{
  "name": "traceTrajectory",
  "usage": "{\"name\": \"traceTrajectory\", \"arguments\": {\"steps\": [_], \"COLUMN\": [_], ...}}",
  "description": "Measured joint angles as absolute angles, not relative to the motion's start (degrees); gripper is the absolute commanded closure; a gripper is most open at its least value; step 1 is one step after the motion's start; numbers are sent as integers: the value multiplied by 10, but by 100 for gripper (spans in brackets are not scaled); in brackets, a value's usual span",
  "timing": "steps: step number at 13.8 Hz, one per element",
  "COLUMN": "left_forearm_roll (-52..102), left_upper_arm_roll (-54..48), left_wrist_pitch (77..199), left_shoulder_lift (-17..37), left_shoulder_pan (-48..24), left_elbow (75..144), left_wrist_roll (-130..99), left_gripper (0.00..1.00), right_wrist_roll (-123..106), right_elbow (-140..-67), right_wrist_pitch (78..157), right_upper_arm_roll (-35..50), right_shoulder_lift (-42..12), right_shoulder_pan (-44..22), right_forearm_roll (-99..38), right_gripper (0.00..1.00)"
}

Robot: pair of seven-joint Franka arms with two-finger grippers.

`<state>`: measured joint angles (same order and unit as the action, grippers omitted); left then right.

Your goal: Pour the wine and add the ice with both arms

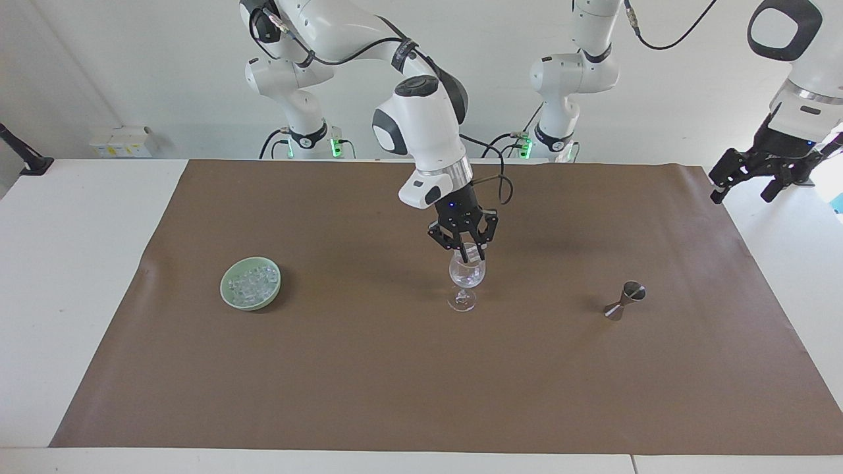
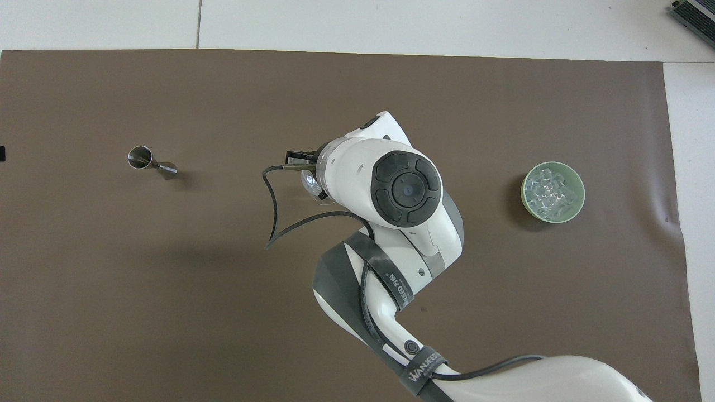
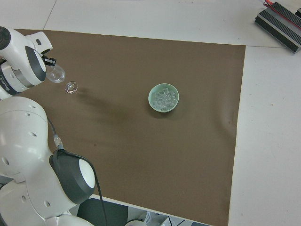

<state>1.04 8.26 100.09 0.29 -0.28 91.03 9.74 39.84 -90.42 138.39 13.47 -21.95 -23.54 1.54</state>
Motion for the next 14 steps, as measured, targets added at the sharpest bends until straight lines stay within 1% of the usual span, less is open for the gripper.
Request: {"name": "traceTrajectory", "arguments": {"steps": [5, 7, 10, 14], "left_forearm_roll": [27, 34, 34, 34], "left_upper_arm_roll": [83, 83, 84, 85], "left_wrist_pitch": [984, 981, 975, 971], "left_shoulder_lift": [2, 1, 1, 0], "left_shoulder_pan": [-3, -3, -3, -2], "left_elbow": [909, 908, 908, 908], "left_wrist_roll": [95, 94, 94, 94], "left_gripper": [0, 0, 0, 0], "right_wrist_roll": [398, 398, 398, 398], "right_elbow": [-905, -905, -905, -905], "right_wrist_pitch": [1384, 1384, 1384, 1384], "right_upper_arm_roll": [135, 134, 134, 134], "right_shoulder_lift": [-219, -219, -219, -219], "right_shoulder_pan": [-235, -235, -235, -235], "right_forearm_roll": [15, 15, 15, 15], "right_gripper": [100, 97, 90, 87]}}
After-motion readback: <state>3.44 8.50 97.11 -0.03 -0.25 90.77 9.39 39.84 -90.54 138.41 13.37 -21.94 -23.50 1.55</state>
